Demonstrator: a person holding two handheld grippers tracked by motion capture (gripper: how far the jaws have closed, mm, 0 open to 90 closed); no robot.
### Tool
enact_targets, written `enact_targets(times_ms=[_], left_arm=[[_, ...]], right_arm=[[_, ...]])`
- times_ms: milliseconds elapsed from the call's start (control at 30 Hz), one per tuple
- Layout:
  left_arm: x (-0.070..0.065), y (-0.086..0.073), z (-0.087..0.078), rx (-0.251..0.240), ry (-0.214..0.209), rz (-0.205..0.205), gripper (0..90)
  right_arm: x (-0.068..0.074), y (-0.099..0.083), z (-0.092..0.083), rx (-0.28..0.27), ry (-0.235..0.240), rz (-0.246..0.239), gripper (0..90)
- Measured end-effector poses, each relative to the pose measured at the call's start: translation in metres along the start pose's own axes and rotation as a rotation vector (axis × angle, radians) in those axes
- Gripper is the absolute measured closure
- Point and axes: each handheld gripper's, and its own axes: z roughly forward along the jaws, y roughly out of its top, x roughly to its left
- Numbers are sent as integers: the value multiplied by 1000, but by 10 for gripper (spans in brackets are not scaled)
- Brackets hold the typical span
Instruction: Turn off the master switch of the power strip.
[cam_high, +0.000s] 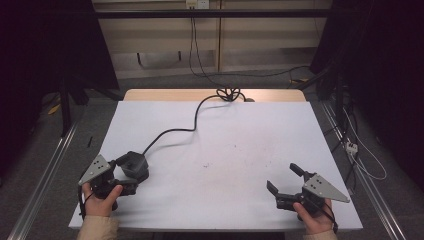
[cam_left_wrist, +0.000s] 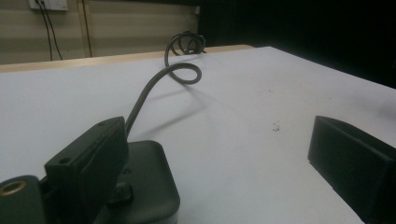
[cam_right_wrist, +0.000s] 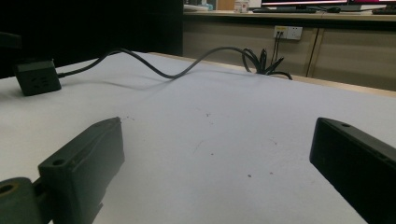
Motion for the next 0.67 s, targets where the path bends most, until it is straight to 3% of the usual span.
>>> enact_targets(times_ms=[667], left_arm=[[4,-1,-5,-14,14,-5,50]], right_arm=[[0,-2,3,22,7,-1,24]])
